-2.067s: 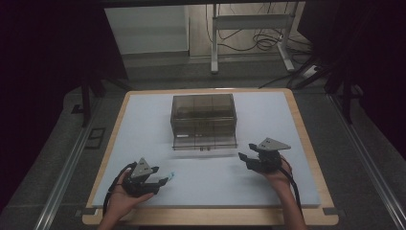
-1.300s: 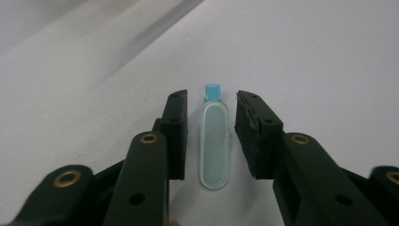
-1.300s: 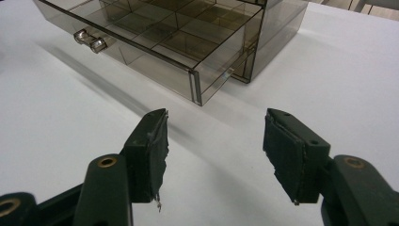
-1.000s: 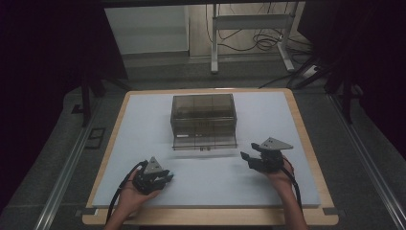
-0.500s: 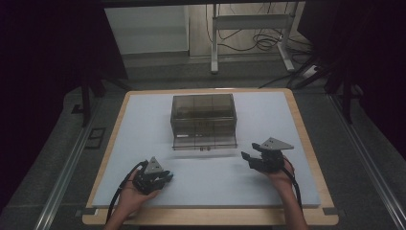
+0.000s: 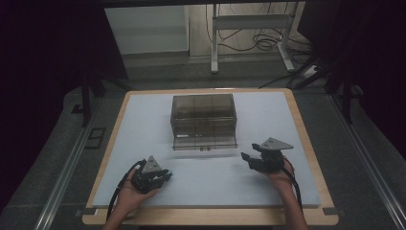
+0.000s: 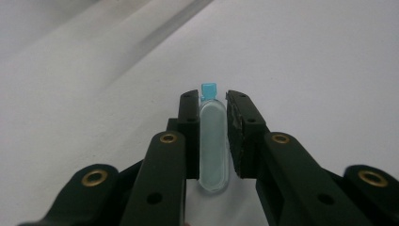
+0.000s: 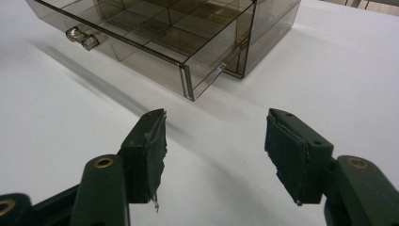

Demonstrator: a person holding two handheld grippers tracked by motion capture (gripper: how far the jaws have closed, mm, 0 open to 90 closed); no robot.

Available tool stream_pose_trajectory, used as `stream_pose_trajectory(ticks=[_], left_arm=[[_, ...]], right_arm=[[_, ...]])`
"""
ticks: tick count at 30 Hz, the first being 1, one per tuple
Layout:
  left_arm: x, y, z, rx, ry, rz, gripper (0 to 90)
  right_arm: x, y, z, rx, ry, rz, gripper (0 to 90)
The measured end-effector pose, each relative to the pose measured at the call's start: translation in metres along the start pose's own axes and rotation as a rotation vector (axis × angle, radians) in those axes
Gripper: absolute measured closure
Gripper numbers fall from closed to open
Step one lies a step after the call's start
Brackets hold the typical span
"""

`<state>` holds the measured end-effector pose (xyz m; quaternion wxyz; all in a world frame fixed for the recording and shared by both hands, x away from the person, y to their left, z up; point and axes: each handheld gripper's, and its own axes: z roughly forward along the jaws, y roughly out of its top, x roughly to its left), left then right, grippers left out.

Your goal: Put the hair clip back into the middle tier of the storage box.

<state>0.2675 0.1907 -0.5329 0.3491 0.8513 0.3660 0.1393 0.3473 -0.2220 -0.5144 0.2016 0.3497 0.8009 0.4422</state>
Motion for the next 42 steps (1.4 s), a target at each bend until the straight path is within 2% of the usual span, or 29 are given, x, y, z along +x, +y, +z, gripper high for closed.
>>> stream_pose_trajectory(ticks=[11, 25, 30, 42], left_arm=[[0.005, 0.006, -0.007, -0.026, 0.006, -0.005, 76.9], [0.007, 0.021, -0.013, -0.061, 0.018, 0.019, 77.0], [0.01, 0.026, -0.013, -0.079, 0.019, 0.02, 77.0], [0.017, 0.039, -0.012, -0.089, 0.017, 0.019, 77.1]], right_arm=[[-0.001, 0.0, 0.0, 0.005, -0.007, 0.003, 36.4], [-0.001, -0.001, 0.001, 0.012, -0.006, 0.003, 35.5], [-0.001, -0.001, 0.001, 0.013, -0.006, 0.003, 35.4], [-0.001, -0.002, 0.002, 0.019, -0.008, 0.001, 35.4]])
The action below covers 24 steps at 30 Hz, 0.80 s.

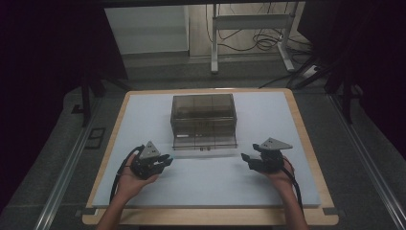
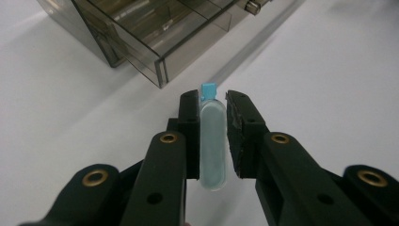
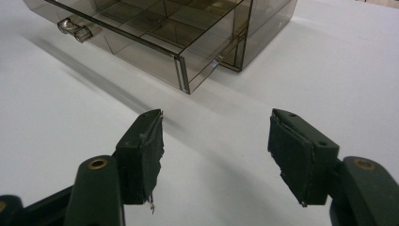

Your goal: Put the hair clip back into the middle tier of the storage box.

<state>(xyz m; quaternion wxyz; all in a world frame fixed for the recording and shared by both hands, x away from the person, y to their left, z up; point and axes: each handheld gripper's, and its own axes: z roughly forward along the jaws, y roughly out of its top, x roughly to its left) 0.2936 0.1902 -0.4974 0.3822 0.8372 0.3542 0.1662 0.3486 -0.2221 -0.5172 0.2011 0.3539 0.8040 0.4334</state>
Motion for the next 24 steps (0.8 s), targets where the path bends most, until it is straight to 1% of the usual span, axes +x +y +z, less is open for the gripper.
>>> stream_pose_trajectory(ticks=[7, 24], left_arm=[[0.004, 0.008, 0.002, -0.005, 0.0, 0.0, 77.1], [0.012, 0.018, 0.007, 0.001, 0.003, 0.0, 77.1]], right_arm=[[0.0, 0.0, 0.0, 0.002, -0.001, -0.002, 35.3], [-0.001, -0.001, 0.001, 0.01, -0.002, -0.002, 35.3]])
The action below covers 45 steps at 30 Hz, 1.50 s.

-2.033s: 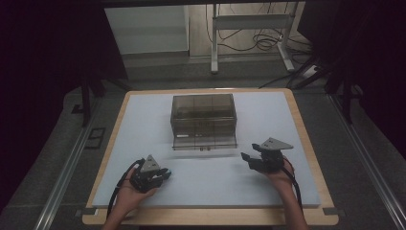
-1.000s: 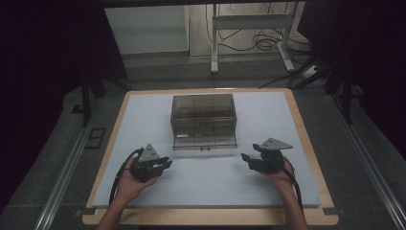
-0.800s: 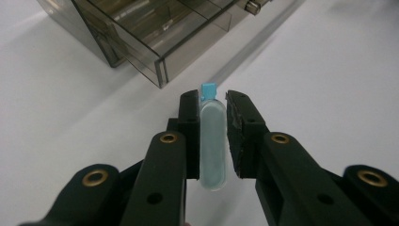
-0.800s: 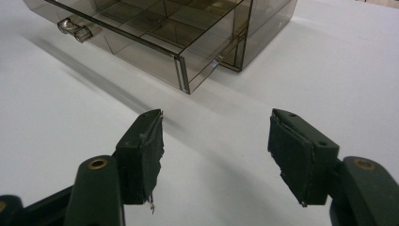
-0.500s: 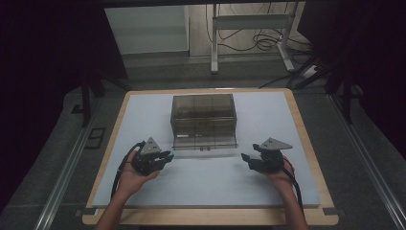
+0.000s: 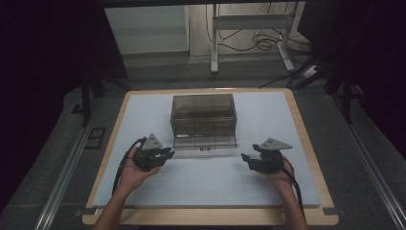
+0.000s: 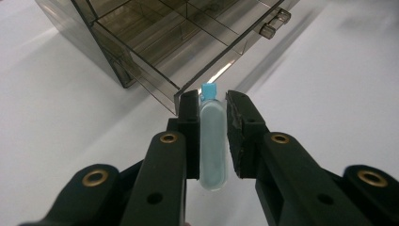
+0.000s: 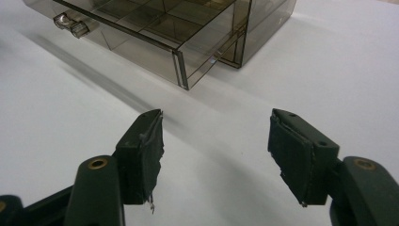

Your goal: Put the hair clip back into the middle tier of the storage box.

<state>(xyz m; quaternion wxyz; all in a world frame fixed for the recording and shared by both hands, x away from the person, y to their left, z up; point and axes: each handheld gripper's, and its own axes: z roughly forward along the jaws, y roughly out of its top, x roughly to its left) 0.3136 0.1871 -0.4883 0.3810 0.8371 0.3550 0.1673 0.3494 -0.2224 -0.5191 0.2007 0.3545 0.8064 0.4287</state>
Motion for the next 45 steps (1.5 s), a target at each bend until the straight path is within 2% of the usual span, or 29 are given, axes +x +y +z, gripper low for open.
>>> stream_pose_trajectory(ticks=[27, 45], left_arm=[[0.009, 0.015, 0.004, -0.011, 0.003, -0.008, 77.1], [0.012, 0.033, 0.012, -0.009, 0.005, 0.01, 77.1]], right_arm=[[0.0, -0.001, 0.0, -0.006, -0.003, 0.003, 35.3], [-0.001, -0.001, 0.0, -0.006, -0.003, 0.004, 35.3]])
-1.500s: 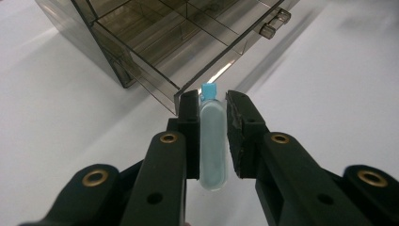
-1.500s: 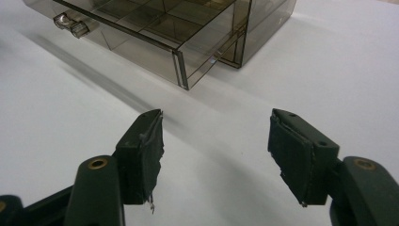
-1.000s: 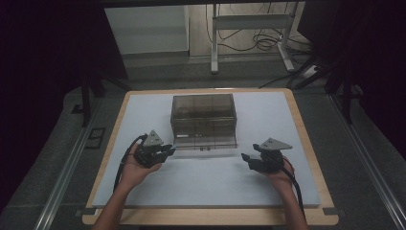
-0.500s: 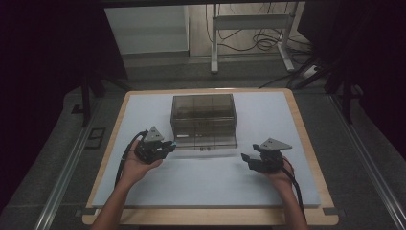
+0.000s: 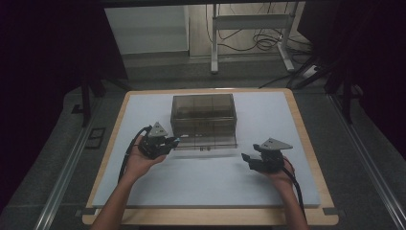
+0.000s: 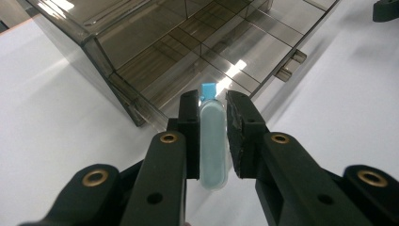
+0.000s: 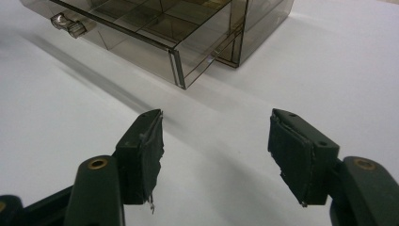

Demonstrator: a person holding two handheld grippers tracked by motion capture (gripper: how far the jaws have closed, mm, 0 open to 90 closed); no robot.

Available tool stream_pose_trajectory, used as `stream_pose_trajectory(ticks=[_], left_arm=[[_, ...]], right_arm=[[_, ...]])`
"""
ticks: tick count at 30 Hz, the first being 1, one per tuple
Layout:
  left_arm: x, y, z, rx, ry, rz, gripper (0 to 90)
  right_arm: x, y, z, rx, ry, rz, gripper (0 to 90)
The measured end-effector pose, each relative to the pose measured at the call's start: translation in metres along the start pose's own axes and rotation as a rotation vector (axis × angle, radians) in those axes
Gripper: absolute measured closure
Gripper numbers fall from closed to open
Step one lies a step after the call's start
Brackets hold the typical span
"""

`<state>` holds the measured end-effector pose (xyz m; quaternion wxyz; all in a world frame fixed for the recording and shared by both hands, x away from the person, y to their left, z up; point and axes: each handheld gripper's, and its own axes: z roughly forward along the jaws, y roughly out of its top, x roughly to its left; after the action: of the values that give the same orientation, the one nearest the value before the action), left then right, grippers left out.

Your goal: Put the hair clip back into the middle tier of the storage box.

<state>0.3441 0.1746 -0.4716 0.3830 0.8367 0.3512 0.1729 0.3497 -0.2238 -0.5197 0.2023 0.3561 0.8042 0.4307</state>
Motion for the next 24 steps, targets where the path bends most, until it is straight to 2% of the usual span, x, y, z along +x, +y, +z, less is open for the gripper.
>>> stream_pose_trajectory(ticks=[24], left_arm=[[0.001, 0.015, 0.013, 0.007, -0.002, 0.018, 77.2]], right_arm=[[0.0, -0.001, 0.002, 0.01, 0.002, -0.003, 34.9]])
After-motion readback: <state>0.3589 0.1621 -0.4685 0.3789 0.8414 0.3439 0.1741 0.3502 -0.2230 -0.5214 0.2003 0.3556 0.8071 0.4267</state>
